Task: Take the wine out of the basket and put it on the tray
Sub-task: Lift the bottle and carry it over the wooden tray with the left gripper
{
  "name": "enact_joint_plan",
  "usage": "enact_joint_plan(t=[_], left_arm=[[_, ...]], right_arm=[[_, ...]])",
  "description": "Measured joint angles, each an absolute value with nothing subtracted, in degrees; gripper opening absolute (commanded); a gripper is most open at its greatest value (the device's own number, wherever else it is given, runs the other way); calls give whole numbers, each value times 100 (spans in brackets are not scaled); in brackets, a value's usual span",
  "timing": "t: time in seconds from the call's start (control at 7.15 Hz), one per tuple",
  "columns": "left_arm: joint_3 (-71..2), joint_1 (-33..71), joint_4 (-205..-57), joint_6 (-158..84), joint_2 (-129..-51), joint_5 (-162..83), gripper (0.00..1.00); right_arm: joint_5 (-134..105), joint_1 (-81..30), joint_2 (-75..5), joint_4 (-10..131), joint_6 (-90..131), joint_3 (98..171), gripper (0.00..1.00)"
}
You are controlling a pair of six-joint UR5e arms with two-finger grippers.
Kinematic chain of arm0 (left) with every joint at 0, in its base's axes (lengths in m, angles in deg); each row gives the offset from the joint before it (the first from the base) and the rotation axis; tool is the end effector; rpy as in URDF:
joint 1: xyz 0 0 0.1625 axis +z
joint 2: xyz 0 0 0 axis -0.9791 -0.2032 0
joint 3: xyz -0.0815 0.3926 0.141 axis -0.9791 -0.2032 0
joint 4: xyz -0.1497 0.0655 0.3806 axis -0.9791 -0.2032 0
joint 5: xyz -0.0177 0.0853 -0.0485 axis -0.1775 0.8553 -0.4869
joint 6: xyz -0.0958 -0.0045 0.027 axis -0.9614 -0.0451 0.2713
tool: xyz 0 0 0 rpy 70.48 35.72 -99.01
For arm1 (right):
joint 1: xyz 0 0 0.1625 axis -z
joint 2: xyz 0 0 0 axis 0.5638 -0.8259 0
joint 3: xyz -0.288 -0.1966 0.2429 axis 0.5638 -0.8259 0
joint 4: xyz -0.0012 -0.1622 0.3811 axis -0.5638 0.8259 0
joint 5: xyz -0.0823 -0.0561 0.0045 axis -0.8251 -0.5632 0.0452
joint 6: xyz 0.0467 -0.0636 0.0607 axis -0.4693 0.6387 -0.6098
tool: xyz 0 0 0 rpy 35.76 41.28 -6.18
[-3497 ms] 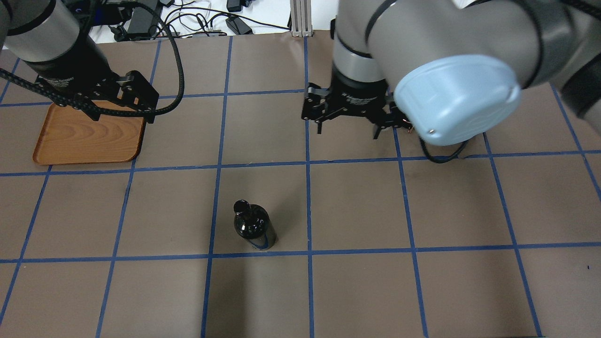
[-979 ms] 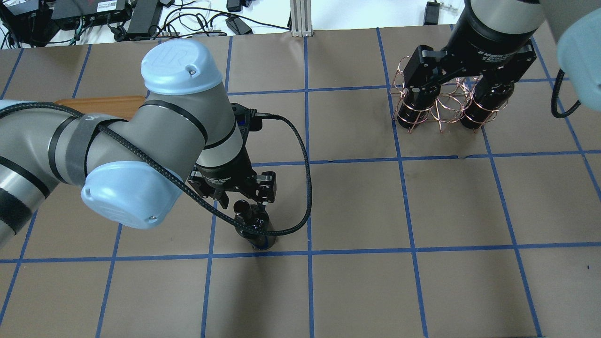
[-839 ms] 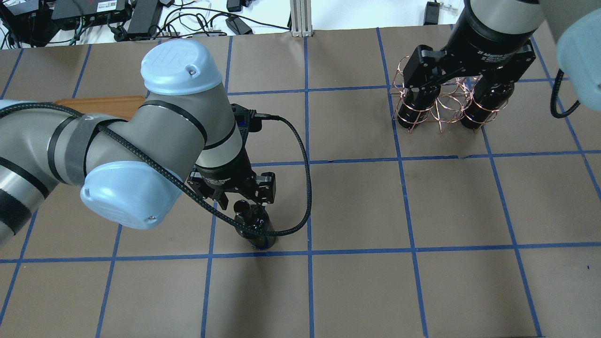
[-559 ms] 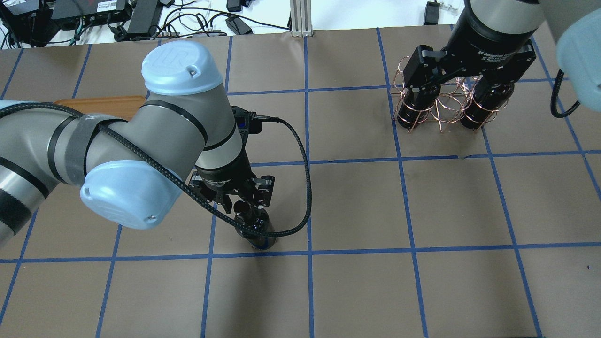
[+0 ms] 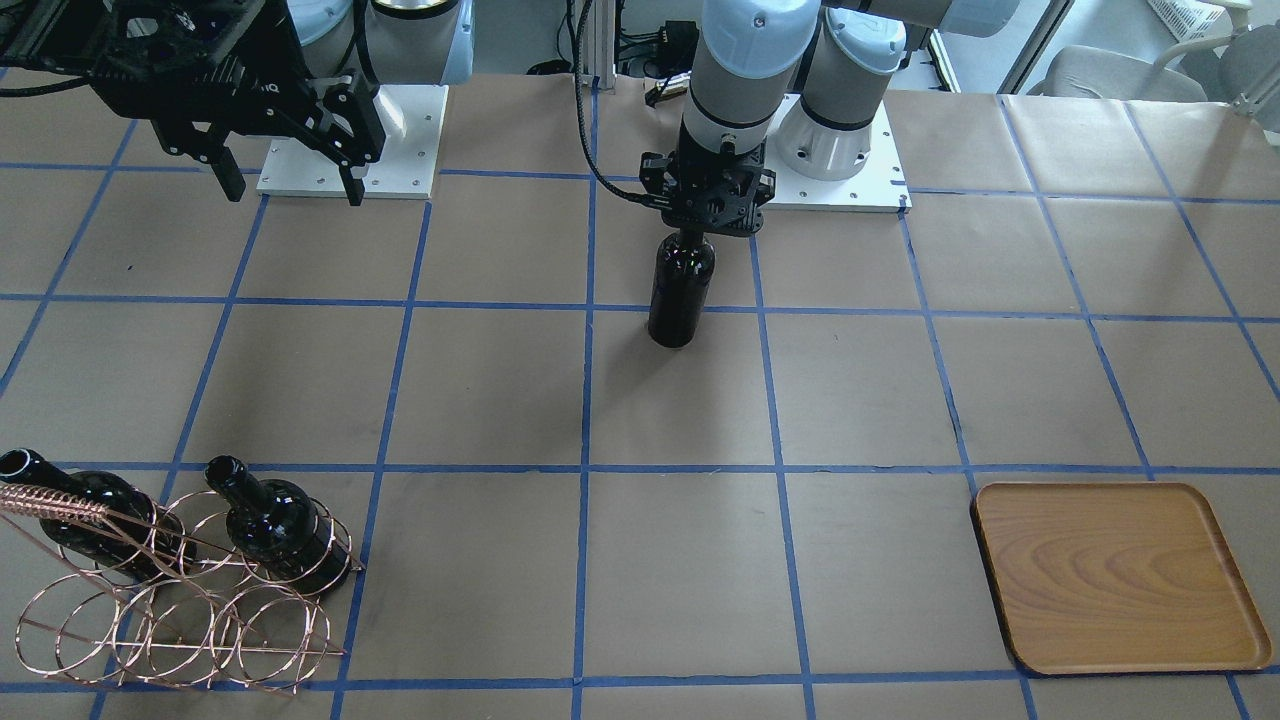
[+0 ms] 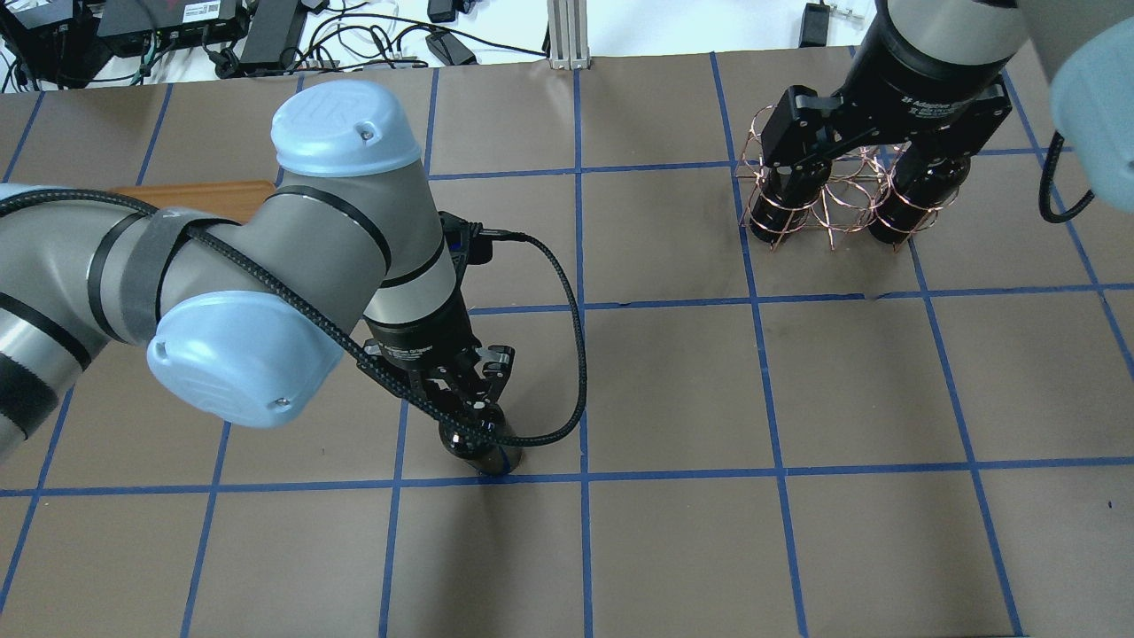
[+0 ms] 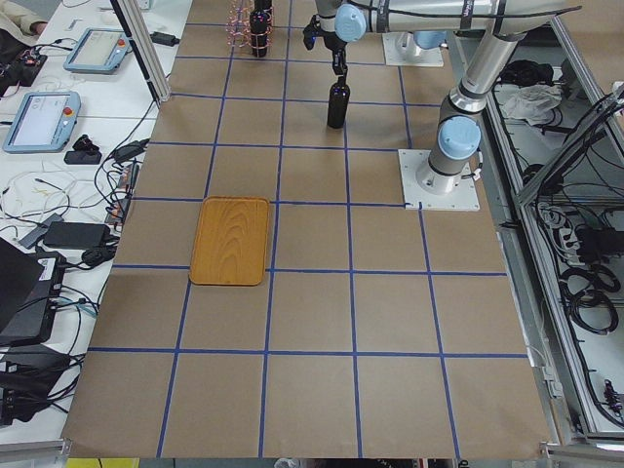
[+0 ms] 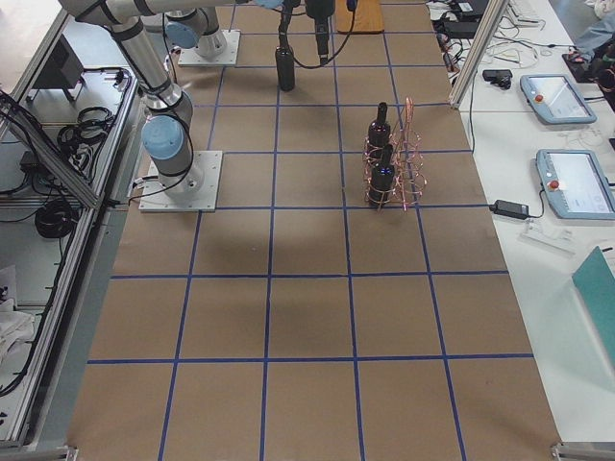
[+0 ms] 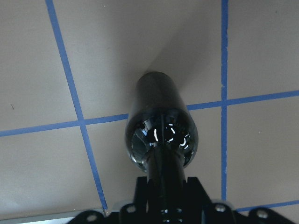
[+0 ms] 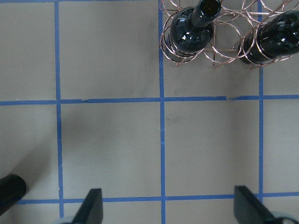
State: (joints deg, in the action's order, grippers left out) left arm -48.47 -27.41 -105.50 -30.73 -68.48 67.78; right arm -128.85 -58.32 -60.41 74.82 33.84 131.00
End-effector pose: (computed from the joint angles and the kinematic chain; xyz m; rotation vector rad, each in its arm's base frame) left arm -0.2543 -0.3860 0.3793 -0.1822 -3.0920 -0.3768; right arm 0.1522 -0.4554 0.5381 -0.0141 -3.1205 0.1874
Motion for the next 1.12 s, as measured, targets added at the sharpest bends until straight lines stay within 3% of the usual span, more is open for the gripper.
enact_joint_plan(t=[0.56,1.12], left_arm=[[-3545,-2205,-11239,-2525,-7150,7228,0],[-2360,-439,-11294,-880,-7881,7589,0]], right_arm=[[-12885,-5832,-6041,7482,3384,13103,100],[-12885,-5832,-6041,7482,3384,13106,100]])
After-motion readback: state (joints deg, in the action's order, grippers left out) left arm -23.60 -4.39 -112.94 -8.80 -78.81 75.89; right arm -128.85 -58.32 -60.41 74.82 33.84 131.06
